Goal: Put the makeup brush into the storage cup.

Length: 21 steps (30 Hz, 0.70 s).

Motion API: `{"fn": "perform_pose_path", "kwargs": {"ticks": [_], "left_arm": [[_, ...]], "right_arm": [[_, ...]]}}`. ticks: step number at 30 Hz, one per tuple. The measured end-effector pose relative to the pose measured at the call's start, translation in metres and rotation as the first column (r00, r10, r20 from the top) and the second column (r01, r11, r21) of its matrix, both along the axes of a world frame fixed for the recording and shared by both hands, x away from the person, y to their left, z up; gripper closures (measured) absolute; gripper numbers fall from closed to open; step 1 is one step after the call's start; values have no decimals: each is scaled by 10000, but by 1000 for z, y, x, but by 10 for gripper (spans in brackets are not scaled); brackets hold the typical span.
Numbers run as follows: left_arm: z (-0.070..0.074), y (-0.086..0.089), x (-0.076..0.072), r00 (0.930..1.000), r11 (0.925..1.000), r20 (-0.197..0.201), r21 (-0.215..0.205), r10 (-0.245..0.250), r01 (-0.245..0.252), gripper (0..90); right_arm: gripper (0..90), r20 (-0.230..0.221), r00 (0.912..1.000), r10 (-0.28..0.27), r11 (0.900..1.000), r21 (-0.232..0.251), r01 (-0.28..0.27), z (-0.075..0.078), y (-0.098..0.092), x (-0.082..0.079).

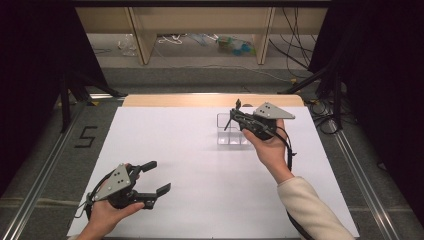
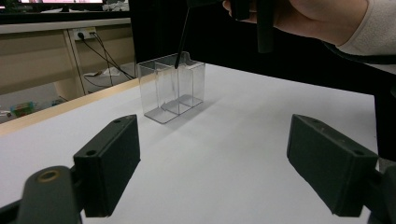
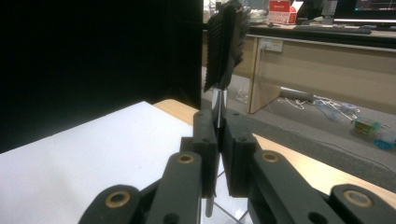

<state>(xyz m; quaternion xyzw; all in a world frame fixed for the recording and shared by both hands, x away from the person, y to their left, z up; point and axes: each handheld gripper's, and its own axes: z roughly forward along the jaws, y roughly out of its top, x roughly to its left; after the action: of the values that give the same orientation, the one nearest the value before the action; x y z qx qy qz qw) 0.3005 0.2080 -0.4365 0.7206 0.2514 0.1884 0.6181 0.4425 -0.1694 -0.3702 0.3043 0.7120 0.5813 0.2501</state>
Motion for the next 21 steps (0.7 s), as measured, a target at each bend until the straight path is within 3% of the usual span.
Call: {"fn": "perform_pose_path", "kwargs": {"ticks": [6, 9, 10, 16, 17, 19, 21], "left_arm": [[0, 0, 0, 10000, 10000, -1, 5, -4, 4, 174], [0, 0, 0, 10000, 10000, 5, 3, -5, 5, 174], [0, 0, 0, 10000, 10000, 6, 5, -4, 4, 174], [0, 0, 0, 10000, 10000, 3, -3, -8, 8, 174], [0, 0, 0, 10000, 10000, 2, -7, -12, 12, 174], [0, 0, 0, 10000, 10000, 3, -7, -14, 14, 174], [0, 0, 0, 10000, 10000, 0, -21, -11, 11, 174]], "right_arm": [[854, -106, 9999, -46, 9999, 115, 47, 0, 1, 0], [854, -49, 10000, -80, 9998, 157, 80, 1, 1, 1], [854, 204, 9998, -85, 9999, 108, 83, 1, 0, 3], [854, 211, 9997, -151, 9998, 111, 148, 2, 0, 5], [854, -26, 9999, -135, 9998, 178, 135, 2, 1, 4], [854, -76, 9999, -130, 9997, 214, 132, 3, 1, 3], [854, 210, 9997, -115, 9999, 120, 113, 3, 0, 6]]}}
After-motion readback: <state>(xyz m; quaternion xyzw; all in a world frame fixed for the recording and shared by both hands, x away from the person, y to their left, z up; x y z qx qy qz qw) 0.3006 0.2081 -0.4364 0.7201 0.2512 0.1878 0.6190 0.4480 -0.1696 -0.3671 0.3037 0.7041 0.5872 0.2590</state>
